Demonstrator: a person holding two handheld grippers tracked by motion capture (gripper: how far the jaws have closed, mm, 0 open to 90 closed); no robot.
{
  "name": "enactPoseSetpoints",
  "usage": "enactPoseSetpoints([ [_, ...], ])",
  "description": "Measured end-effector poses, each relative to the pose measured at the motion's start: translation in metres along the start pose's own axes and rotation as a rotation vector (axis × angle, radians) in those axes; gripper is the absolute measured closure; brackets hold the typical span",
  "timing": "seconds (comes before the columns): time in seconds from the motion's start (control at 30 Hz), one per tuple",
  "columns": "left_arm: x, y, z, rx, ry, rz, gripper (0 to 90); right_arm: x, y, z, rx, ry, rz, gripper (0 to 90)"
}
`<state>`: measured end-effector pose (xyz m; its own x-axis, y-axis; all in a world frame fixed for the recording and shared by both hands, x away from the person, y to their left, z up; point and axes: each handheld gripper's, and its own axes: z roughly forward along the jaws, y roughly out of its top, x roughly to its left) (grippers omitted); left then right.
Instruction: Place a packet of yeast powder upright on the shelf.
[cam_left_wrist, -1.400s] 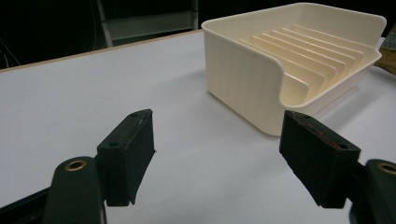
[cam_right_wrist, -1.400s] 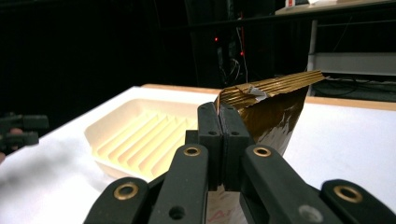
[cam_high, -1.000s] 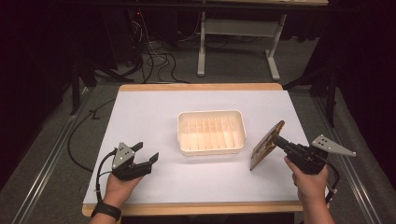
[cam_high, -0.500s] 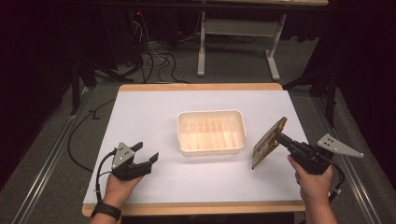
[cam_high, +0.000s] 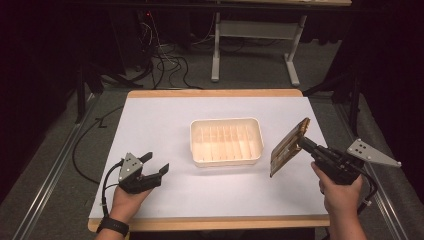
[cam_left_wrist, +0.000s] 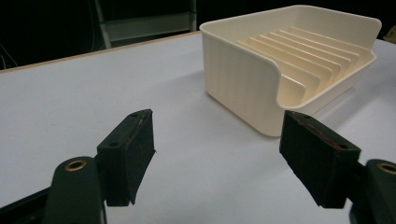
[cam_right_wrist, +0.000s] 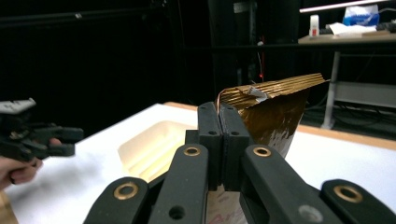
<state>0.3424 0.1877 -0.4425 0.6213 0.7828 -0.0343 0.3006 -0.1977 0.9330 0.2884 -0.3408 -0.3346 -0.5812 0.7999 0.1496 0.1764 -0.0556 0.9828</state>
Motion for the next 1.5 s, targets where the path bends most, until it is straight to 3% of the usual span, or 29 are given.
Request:
enactPoseSetpoints([
  [0.27,0.001,0.001,-0.001,-0.006,0.003,-0.002,26.6,0.007,0.015,0.003,-0.028,0.022,-0.011,90.0],
  [0.53,0.000,0.001,-0.002,-0.008,0.004,0.001,26.6,0.015,0.027,0.017,-0.044,0.069,-0.011,90.0],
  [1.13,0.000,0.001,-0.003,-0.008,0.002,0.002,26.6,0.027,0.032,0.049,-0.025,0.114,-0.031,90.0],
  [1.5,0.001,0.001,-0.005,-0.010,0.002,0.000,26.6,0.031,0.028,0.078,-0.007,0.143,-0.027,90.0],
])
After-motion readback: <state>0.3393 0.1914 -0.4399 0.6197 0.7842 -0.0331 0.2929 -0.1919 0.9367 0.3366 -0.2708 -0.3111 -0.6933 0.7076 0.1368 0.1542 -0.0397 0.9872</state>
